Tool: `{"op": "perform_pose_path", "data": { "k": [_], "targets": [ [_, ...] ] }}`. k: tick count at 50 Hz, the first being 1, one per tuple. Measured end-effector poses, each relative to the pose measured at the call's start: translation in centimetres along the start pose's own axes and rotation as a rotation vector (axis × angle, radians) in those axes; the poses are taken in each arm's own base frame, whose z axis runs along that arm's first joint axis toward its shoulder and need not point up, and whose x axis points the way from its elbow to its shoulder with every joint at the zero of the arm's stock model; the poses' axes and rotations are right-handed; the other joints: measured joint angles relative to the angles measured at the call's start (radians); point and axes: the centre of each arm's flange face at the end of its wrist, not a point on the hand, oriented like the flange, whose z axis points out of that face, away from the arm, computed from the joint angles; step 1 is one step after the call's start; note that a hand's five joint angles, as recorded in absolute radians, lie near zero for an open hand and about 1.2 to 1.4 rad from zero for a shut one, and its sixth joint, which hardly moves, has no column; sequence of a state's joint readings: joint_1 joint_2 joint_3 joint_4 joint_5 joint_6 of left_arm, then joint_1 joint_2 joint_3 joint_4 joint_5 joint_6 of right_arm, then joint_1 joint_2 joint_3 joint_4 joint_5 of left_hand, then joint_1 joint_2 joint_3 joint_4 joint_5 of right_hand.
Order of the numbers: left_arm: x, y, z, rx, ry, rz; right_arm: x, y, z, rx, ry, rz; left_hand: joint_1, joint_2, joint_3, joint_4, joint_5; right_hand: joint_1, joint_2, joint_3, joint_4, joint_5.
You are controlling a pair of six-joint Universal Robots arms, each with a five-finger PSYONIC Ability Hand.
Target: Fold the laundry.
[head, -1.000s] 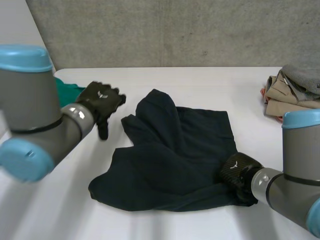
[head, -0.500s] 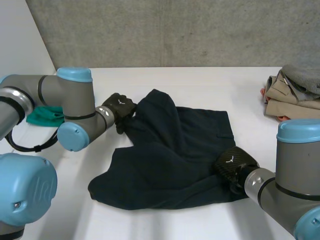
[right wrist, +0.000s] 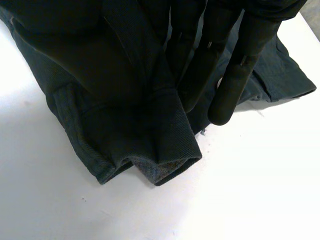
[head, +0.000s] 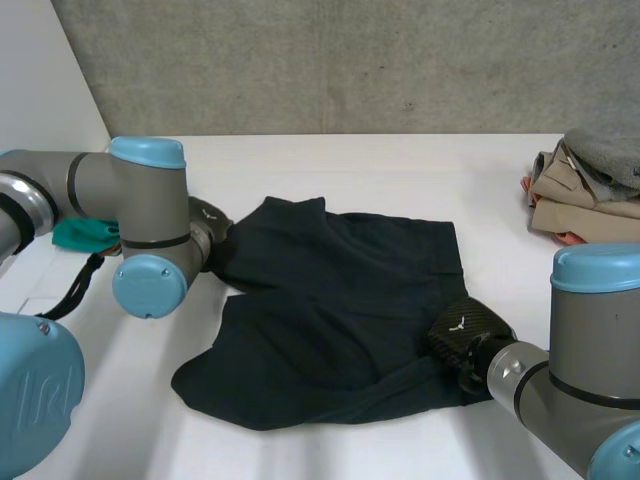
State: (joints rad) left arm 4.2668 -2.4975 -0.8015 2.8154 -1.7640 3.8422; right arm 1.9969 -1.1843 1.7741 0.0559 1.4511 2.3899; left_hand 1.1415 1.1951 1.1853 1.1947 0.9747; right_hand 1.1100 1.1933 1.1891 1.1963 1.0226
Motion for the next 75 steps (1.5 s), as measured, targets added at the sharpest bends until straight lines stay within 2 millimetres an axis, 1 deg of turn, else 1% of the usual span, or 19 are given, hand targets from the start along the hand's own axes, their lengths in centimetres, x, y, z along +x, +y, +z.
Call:
{"op": "perform_pose_path", "data": {
  "k": [10, 15, 17, 18, 20, 22, 25, 28, 34, 37, 41, 46, 49, 50, 51, 54, 63, 70, 75],
  "targets": [
    [1.3, 1.3, -0.6, -0.108, -0.037, 0.124, -0.1, 0.0, 0.0, -0.001, -0.003, -0.002, 0.000, 0.000, 0.000, 0.000, 0.000, 0.000, 0.000, 0.000, 0.000, 0.000],
    [0.8, 0.8, -0.7, -0.105, -0.066, 0.132, -0.1, 0.0, 0.0, -0.001, -0.001, -0.002, -0.003, -0.043, -0.035, -0.044, -0.004, 0.000, 0.000, 0.000, 0.000, 0.000],
    [0.6, 0.5, -0.9, -0.093, -0.073, 0.122, -0.1, 0.0, 0.0, -0.002, 0.000, -0.002, -0.169, -0.196, -0.188, -0.199, -0.147, 0.000, 0.000, 0.000, 0.000, 0.000],
    [0.1, -0.1, -1.3, -0.070, -0.081, 0.096, 0.0, -0.1, 0.0, -0.002, 0.002, -0.003, -0.540, -0.535, -0.522, -0.518, -0.463, 0.000, 0.000, 0.000, 0.000, 0.000],
    [-0.3, -0.7, -1.9, -0.044, -0.086, 0.066, 0.0, -0.1, 0.0, -0.002, 0.004, -0.003, -0.850, -0.799, -0.784, -0.809, -0.750, 0.000, 0.000, 0.000, 0.000, 0.000],
    [-1.0, -1.5, -2.9, -0.011, -0.087, 0.018, 0.1, -0.1, 0.0, -0.001, 0.007, -0.003, -0.953, -0.960, -0.949, -0.969, -0.908, 0.000, 0.000, 0.000, 0.000, 0.000],
    [-1.7, -2.0, -4.2, 0.020, -0.080, -0.035, 0.1, -0.2, 0.0, 0.000, 0.010, -0.002, -0.953, -0.986, -0.977, -0.994, -0.927, 0.000, 0.000, 0.000, 0.000, 0.000],
    [-2.5, -2.1, -6.7, 0.053, -0.033, -0.108, 0.3, -0.3, 0.1, 0.002, 0.020, 0.001, -0.953, -0.990, -0.978, -0.995, -0.927, -0.001, 0.000, 0.000, 0.000, 0.000],
    [-2.0, -0.4, -10.5, 0.065, 0.112, -0.155, 0.7, -0.6, 0.1, 0.003, 0.036, 0.013, -0.895, -0.944, -0.937, -0.946, -0.904, -0.001, 0.000, 0.000, 0.000, 0.000],
    [-0.6, 1.8, -12.6, 0.039, 0.235, -0.156, 0.9, -0.8, 0.1, -0.003, 0.049, 0.030, -0.830, -0.890, -0.880, -0.885, -0.841, -0.001, 0.000, 0.000, 0.000, 0.000],
    [1.1, 4.1, -14.2, -0.004, 0.340, -0.146, 1.0, -0.9, 0.0, -0.014, 0.058, 0.046, -0.796, -0.854, -0.843, -0.847, -0.804, -0.001, 0.000, 0.000, 0.000, 0.000],
    [2.8, 5.6, -14.5, -0.038, 0.400, -0.117, 0.9, -1.0, -0.2, -0.027, 0.056, 0.057, -0.784, -0.837, -0.827, -0.837, -0.790, -0.001, 0.000, 0.000, 0.000, 0.000],
    [3.4, 5.8, -14.0, -0.041, 0.405, -0.102, 0.8, -1.0, -0.3, -0.031, 0.052, 0.059, -0.634, -0.716, -0.706, -0.712, -0.666, -0.001, 0.000, 0.000, 0.000, 0.000],
    [3.7, 5.9, -13.8, -0.041, 0.404, -0.097, 0.8, -1.1, -0.4, -0.031, 0.052, 0.060, -0.534, -0.603, -0.611, -0.617, -0.573, -0.001, 0.000, 0.000, 0.000, 0.000],
    [3.9, 5.8, -13.6, -0.041, 0.402, -0.095, 0.8, -1.1, -0.5, -0.031, 0.053, 0.061, -0.253, -0.286, -0.280, -0.303, -0.268, -0.001, 0.000, 0.000, 0.000, 0.000],
    [4.5, 5.6, -13.6, -0.039, 0.404, -0.096, 1.0, -1.2, -0.8, -0.028, 0.059, 0.065, -0.013, -0.072, -0.069, -0.068, -0.032, -0.001, 0.000, 0.000, 0.000, 0.000],
    [4.3, 5.1, -16.6, -0.076, 0.404, -0.129, 1.7, -1.6, -3.0, -0.043, 0.043, 0.052, 0.002, -0.007, -0.004, -0.001, 0.014, -0.001, 0.000, 0.000, 0.000, 0.000],
    [3.5, 6.5, -21.2, -0.168, 0.402, -0.101, -0.1, -0.4, -7.5, -0.183, -0.191, -0.143, 0.002, -0.007, -0.004, 0.000, 0.014, -0.001, 0.000, 0.000, 0.000, 0.000],
    [4.2, 7.2, -22.5, -0.200, 0.438, -0.039, -0.6, 0.0, -8.5, -0.207, -0.286, -0.235, 0.002, -0.007, -0.004, 0.000, 0.014, -0.001, 0.000, 0.000, 0.000, 0.000]
  ]
}}
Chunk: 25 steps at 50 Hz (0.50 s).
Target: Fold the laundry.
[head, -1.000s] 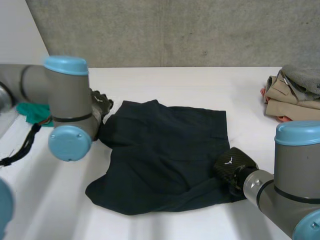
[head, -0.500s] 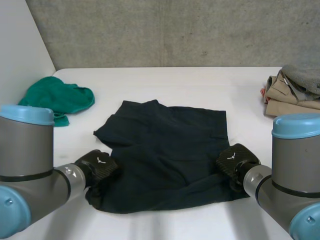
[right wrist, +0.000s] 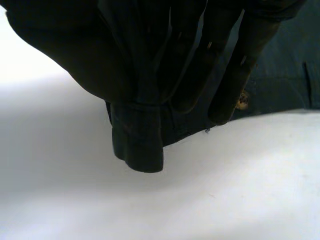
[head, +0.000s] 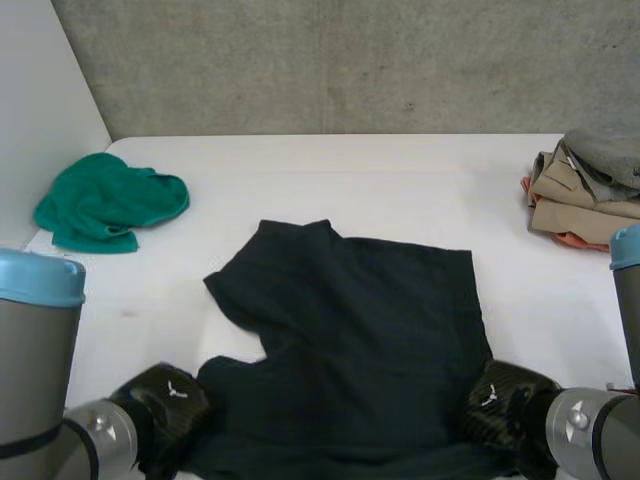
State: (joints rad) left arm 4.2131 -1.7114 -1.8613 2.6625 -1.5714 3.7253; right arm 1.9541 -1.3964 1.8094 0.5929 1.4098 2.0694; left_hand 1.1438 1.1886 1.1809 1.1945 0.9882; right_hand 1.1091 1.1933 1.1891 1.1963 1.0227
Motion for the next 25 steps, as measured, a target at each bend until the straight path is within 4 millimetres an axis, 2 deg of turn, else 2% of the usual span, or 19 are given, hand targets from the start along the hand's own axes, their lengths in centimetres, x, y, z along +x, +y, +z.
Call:
{"op": "perform_pose_path", "data": {
  "k": [3, 7, 16, 20, 25],
  "targets": [
    [0.2, -0.2, 0.2, -0.008, -0.002, 0.038, 0.4, -0.2, 0.5, 0.011, 0.013, -0.006, 0.000, 0.000, 0.001, 0.000, 0.000, 0.000, 0.000, 0.000, 0.000, 0.000],
    [-1.3, -2.1, 0.8, 0.031, -0.079, 0.046, 2.1, -0.9, 2.1, 0.051, 0.100, 0.039, 0.000, 0.003, 0.004, 0.000, 0.001, 0.000, 0.000, 0.000, 0.000, 0.000],
    [-8.0, -10.1, 3.2, 0.321, -0.374, -0.047, 9.0, -3.5, 6.2, 0.226, 0.463, 0.213, 0.000, 0.005, 0.006, 0.002, 0.000, 0.000, 0.000, 0.000, 0.000, 0.000],
    [-10.4, -13.3, 5.8, 0.432, -0.474, -0.081, 11.5, -4.4, 7.6, 0.310, 0.593, 0.245, 0.000, 0.006, 0.007, 0.004, 0.000, 0.000, 0.000, 0.000, 0.000, 0.000],
    [-12.2, -15.8, 9.9, 0.491, -0.553, -0.102, 14.1, -5.4, 10.7, 0.415, 0.731, 0.234, 0.000, 0.006, 0.007, 0.004, 0.000, 0.000, 0.000, 0.000, 0.000, 0.000]
  ]
}}
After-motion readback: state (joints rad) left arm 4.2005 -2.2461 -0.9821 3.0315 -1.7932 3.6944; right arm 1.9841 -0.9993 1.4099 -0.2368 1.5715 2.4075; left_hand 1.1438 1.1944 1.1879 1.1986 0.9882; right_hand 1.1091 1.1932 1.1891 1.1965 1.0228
